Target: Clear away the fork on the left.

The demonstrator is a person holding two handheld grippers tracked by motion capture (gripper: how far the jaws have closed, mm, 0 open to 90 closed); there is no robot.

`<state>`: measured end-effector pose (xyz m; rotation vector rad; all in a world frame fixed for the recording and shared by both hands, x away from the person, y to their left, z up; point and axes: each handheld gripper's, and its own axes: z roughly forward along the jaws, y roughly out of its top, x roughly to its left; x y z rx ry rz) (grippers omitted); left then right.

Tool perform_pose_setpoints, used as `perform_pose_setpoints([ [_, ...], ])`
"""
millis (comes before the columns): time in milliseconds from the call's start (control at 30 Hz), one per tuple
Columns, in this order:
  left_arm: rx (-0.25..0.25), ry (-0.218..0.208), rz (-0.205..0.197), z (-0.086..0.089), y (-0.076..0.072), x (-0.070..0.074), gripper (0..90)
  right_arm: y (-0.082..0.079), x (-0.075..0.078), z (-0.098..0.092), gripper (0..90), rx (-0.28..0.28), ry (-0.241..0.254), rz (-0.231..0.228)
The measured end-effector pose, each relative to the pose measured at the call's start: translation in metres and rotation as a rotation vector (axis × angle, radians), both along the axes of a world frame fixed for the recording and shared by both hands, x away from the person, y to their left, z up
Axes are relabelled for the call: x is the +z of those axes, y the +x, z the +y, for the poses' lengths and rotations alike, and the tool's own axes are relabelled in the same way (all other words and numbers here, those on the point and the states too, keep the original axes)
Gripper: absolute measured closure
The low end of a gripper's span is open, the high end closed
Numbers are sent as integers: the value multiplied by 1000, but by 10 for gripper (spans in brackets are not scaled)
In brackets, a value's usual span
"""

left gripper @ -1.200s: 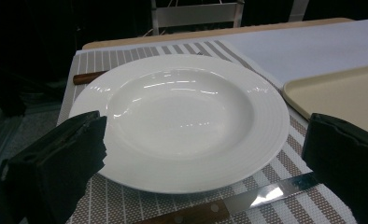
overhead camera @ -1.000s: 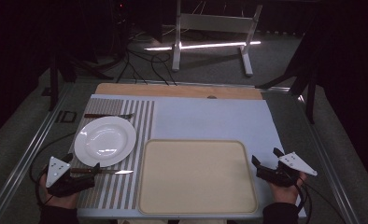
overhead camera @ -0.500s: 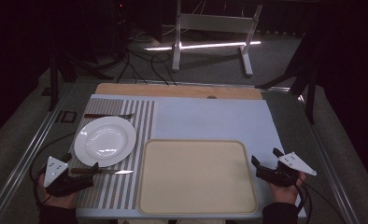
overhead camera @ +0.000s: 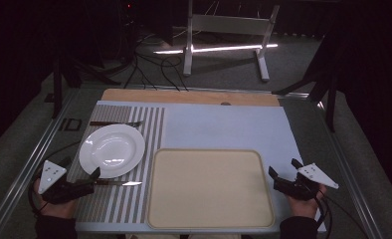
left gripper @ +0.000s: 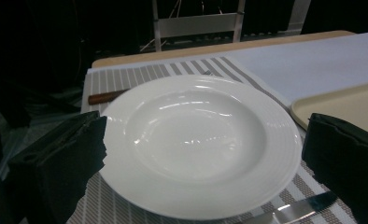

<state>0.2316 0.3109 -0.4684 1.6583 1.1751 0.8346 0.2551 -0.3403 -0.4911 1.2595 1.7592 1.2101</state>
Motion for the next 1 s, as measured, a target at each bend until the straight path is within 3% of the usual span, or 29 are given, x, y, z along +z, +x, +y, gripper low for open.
perform_pose_setpoints([
  [500, -11, 34, -12, 15, 13, 13, 1, 0, 0, -1, 87, -2, 1, -3],
  [1000, 4, 44, -27, 33, 37, 30, 1, -1, 0, -2, 88, -7, 7, -4],
])
